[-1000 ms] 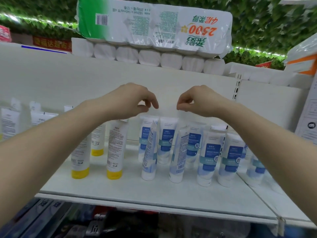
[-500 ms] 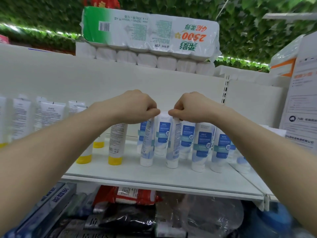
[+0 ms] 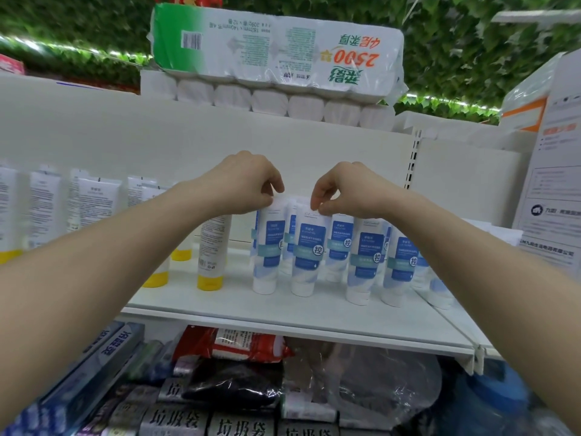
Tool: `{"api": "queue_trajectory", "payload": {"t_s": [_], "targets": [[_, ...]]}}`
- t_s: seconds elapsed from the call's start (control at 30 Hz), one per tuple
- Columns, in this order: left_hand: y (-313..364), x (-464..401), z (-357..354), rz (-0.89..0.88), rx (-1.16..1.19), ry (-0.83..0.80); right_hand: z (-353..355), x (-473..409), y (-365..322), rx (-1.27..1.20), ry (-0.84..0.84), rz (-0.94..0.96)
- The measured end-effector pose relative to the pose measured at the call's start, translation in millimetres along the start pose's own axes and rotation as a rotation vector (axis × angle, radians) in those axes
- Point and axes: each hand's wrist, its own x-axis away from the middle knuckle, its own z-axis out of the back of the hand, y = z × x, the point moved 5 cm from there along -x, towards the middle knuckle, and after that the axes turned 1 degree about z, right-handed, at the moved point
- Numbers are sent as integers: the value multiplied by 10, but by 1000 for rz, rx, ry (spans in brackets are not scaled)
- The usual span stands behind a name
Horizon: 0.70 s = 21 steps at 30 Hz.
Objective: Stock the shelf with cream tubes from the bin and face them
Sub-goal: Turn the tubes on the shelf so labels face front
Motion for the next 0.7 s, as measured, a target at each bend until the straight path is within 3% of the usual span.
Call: {"api": "queue_trajectory", "payload": {"t_s": [0.5,0.7], "targets": [[-67,51,6,60,-15,32,-88,-93,44,-10,-7,46],[-426,212,335,111,-4,143,-10,-240,-127,-68,117,121]]}}
